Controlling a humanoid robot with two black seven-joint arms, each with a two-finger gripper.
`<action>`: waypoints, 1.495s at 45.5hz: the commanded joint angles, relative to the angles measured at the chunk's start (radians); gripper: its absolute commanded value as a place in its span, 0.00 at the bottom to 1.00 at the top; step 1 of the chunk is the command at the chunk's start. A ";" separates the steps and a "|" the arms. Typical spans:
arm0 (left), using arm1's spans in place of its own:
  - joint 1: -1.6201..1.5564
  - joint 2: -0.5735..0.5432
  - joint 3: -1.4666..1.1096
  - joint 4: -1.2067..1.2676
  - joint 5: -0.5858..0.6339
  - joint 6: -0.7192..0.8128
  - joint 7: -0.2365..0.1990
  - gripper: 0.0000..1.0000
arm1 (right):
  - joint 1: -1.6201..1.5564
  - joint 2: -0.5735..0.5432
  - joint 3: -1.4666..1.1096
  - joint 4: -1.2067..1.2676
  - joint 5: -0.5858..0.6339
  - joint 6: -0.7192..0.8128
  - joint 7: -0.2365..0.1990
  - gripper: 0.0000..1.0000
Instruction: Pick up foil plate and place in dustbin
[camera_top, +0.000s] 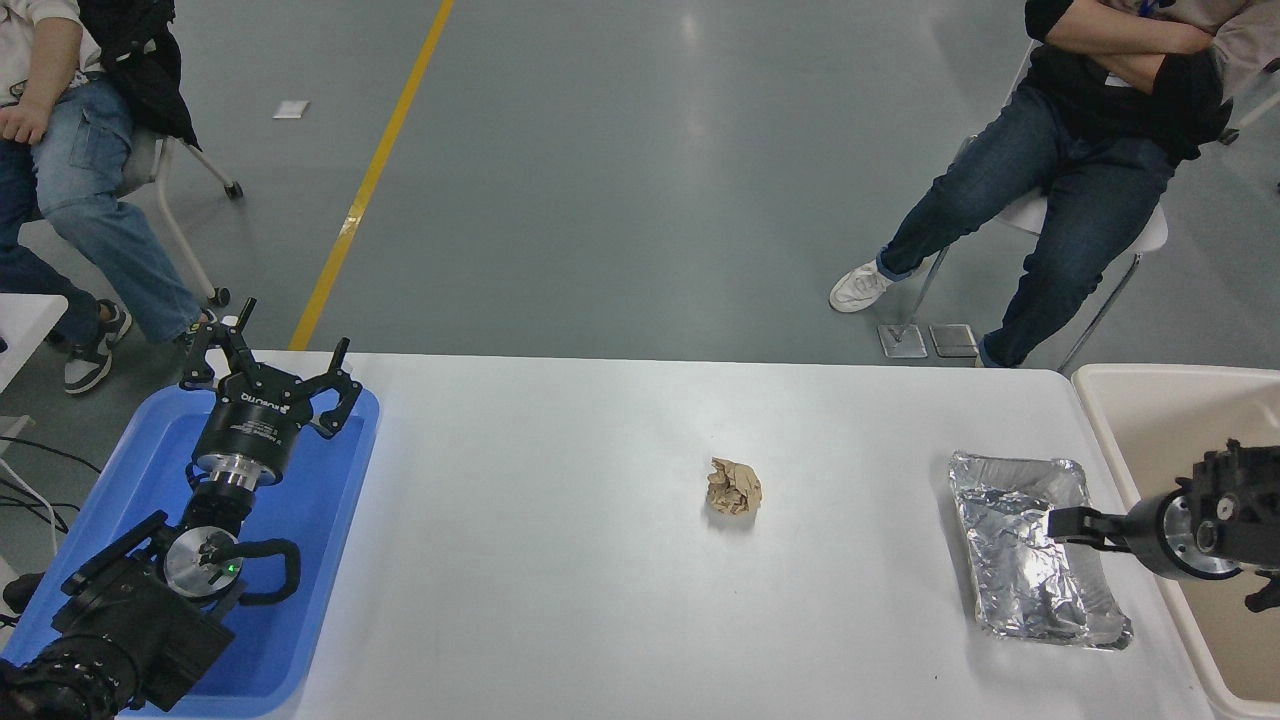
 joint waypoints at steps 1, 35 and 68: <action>0.000 0.000 0.000 0.000 0.000 0.000 0.001 1.00 | -0.044 0.017 0.017 -0.013 -0.002 -0.061 0.003 0.99; 0.000 0.000 0.000 0.000 0.000 0.000 0.000 1.00 | -0.106 0.088 0.014 -0.056 -0.080 -0.158 0.005 0.42; 0.000 0.000 0.000 0.000 0.000 0.000 0.001 1.00 | -0.111 0.085 0.002 -0.056 -0.106 -0.196 -0.001 0.00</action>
